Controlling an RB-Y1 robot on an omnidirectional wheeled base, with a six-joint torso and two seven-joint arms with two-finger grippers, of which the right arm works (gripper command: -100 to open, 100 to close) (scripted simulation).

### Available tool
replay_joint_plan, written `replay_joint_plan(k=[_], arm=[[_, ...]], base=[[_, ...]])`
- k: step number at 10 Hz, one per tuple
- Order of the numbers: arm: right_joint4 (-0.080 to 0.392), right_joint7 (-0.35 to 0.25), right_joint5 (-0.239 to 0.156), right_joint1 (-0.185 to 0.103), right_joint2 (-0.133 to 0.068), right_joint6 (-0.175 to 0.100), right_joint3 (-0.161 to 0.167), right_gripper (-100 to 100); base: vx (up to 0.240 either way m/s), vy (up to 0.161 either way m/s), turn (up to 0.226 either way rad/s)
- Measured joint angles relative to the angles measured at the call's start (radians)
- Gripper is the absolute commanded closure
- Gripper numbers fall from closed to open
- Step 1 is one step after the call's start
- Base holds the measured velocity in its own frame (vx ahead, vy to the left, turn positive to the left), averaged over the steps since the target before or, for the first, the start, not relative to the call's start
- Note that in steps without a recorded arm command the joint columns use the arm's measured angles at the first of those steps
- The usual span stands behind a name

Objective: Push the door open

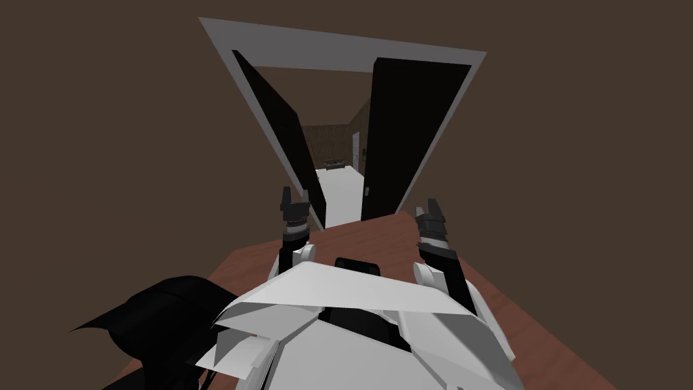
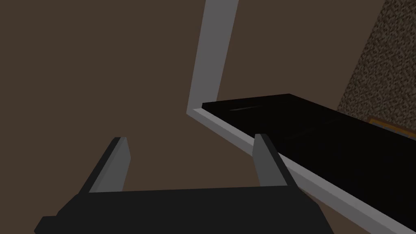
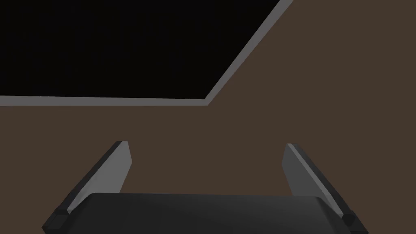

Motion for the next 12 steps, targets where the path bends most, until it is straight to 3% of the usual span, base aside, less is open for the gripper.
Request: replay_joint_plan(k=[6, 12], arm=[[0.11, -0.004, -0.003, -0.041, -0.011, -0.031, 0.013, -100], [0.275, -0.007, -0.006, -0.109, -0.018, -0.074, 0.032, -100]], base=[[0.095, -0.023, 0.032], [0.094, -0.038, 0.045]])
